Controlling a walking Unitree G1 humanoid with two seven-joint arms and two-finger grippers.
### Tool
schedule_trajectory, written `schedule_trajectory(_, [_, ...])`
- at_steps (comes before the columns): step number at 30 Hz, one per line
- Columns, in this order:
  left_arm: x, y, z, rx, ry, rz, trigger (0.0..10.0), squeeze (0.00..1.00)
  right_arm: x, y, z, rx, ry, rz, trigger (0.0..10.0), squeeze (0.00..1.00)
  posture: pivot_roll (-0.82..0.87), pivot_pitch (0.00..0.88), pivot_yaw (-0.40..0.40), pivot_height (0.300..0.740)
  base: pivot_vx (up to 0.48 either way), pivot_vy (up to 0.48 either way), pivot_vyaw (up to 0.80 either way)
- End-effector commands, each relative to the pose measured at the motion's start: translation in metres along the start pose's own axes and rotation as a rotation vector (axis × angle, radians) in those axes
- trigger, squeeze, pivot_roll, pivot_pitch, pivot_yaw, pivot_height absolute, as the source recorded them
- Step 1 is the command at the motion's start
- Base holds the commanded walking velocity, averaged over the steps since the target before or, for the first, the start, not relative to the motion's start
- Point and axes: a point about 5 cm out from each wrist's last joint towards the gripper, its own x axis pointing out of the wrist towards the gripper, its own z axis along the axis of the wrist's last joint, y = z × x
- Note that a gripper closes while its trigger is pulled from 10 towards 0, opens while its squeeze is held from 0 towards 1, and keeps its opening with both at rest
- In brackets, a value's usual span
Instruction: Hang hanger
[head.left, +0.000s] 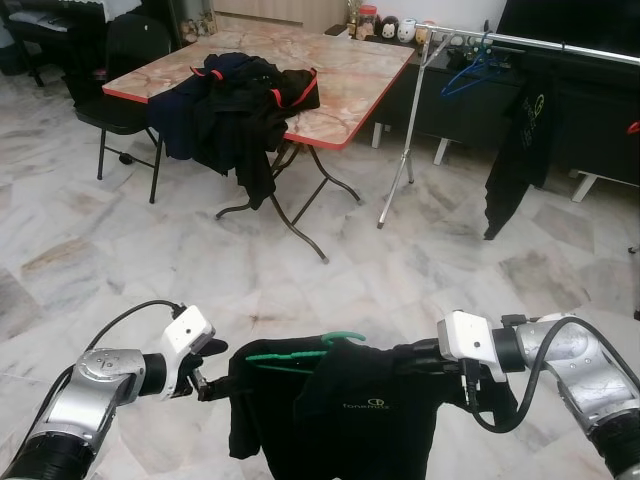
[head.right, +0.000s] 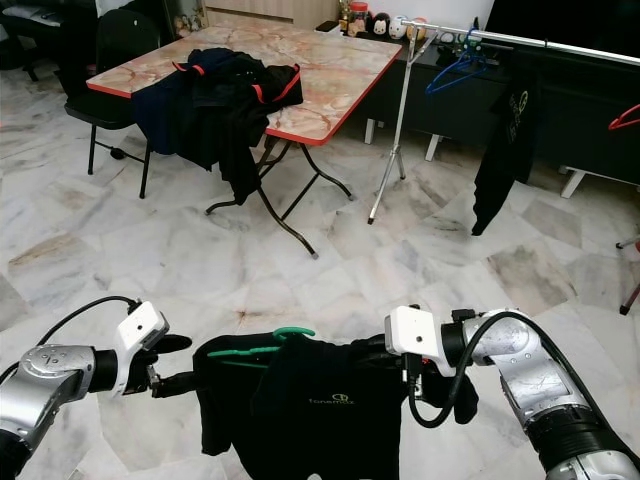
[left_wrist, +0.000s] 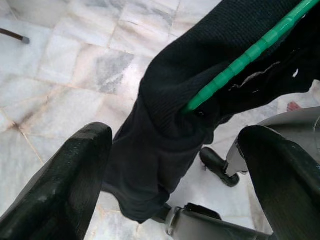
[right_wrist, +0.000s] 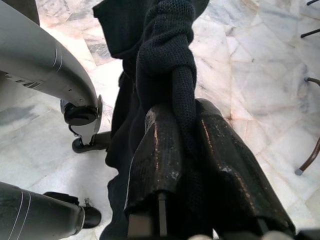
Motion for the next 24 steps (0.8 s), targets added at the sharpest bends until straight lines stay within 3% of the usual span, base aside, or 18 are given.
schedule_trajectory(1, [0.0017,0.0003,0.0035,0.023,-0.005,0.0,10.0,0.0,-0.0048,-0.0072,0.0126,-0.051,-0.035,-0.018,10.0,0.0,-0.13,0.0,-0.007,0.74,0.0,0.0,0.0])
schedule_trajectory(2, [0.0021,0.0003,0.0037,0.025,-0.006,0.002,10.0,0.0,-0.0048,-0.0073,0.0129,-0.051,-0.036,-0.018,10.0,0.0,-0.13,0.0,-0.007,0.74,0.0,0.0,0.0])
schedule_trajectory(3, [0.0026,0.0003,0.0039,0.025,-0.007,0.002,9.0,0.0,-0.0048,-0.0073,0.013,-0.052,-0.036,-0.017,10.0,0.0,-0.13,0.0,-0.007,0.74,0.0,0.0,0.0])
schedule_trajectory(4, [0.0028,0.0003,0.0041,0.025,-0.008,0.002,9.0,0.0,-0.0048,-0.0072,0.0131,-0.052,-0.037,-0.017,10.0,0.0,-0.13,0.0,-0.007,0.74,0.0,0.0,0.0])
schedule_trajectory(5, [0.0034,0.0003,0.0045,0.029,-0.009,0.004,4.4,0.0,-0.0049,-0.0072,0.0132,-0.051,-0.037,-0.016,10.0,0.0,-0.13,0.0,-0.007,0.74,0.0,0.0,0.0])
schedule_trajectory(6, [0.0045,0.0006,0.0051,0.033,-0.01,0.009,2.7,0.0,-0.0049,-0.0071,0.0131,-0.051,-0.037,-0.016,10.0,0.0,-0.13,0.0,-0.007,0.74,0.0,0.0,0.0])
schedule_trajectory(7, [0.0052,0.0009,0.0055,0.036,-0.012,0.013,0.0,0.0,-0.0049,-0.007,0.0131,-0.051,-0.037,-0.015,10.0,0.0,-0.13,0.0,-0.007,0.74,0.0,0.0,0.0])
schedule_trajectory(24, [0.0029,-0.003,0.0069,0.086,0.013,-0.06,0.0,0.0,-0.0042,-0.0053,0.0112,-0.047,-0.029,-0.005,10.0,0.0,-0.13,0.0,-0.007,0.74,0.0,0.0,0.0])
